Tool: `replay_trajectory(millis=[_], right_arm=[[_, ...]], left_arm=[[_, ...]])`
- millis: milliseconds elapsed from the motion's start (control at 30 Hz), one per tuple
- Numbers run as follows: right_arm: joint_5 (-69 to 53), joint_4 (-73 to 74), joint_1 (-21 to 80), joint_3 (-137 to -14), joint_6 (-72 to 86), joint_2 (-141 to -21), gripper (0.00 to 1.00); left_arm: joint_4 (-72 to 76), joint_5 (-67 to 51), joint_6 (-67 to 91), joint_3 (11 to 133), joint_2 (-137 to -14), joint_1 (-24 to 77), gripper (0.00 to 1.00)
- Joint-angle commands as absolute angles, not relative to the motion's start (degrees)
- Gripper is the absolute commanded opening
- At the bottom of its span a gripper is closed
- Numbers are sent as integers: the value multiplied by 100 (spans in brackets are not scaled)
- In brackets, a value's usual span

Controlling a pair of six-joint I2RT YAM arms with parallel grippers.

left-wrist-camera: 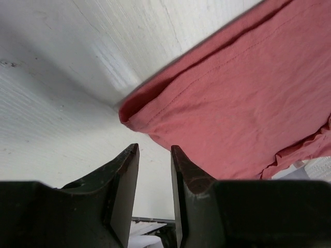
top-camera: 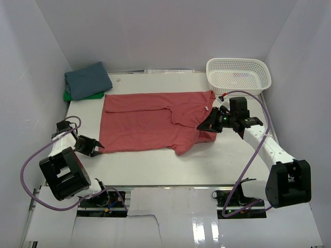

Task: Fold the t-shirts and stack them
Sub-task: Grap the side of the flattened tshirt closest away from the robot with both arms

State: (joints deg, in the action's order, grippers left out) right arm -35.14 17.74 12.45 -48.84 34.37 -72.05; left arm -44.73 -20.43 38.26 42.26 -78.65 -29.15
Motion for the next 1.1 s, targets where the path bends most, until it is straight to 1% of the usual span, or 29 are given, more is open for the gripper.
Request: replay_trajectory(millis=[0,167,533,767,867,933,1000,1033,1067], right_arm=[[-3744,1468,1266,-4746,3507,-7128,8],[-3788,1415,1266,-4667,3516,-7110,8],[-3762,1415,1266,-4570,3524,-7058,8],[-3770,1415,1266,-4570,3524,-7084,8],[-3788,1406,1266,-4579,3524,-7093,8],[-3788,1406,1266,-4579,3524,-7084,8],[-3806,1406,1266,-4588,3533,-7066,8],[-3806,1415,1266,-4597,3542,-7066,8],[-3814,1415,1266,-4614,3551,-7040,8]], left_arm=[[-4377,-1723,3999,4482,-7708,-2944,42],[-4281,-1529,3982,4509,-7988,-2944,46],[-4026,-1538,3894,4403,-8499,-2936,47],[-3868,-1626,3876,4272,-8631,-2927,45],[-3710,-1687,3876,4132,-8666,-2936,40],[-3656,-1819,3885,4087,-8727,-2936,27],[-3542,-1994,3885,4026,-8833,-2936,12],[-3498,-2039,3893,4008,-8842,-2936,0],[-3498,-2074,3902,3999,-8859,-2936,0]])
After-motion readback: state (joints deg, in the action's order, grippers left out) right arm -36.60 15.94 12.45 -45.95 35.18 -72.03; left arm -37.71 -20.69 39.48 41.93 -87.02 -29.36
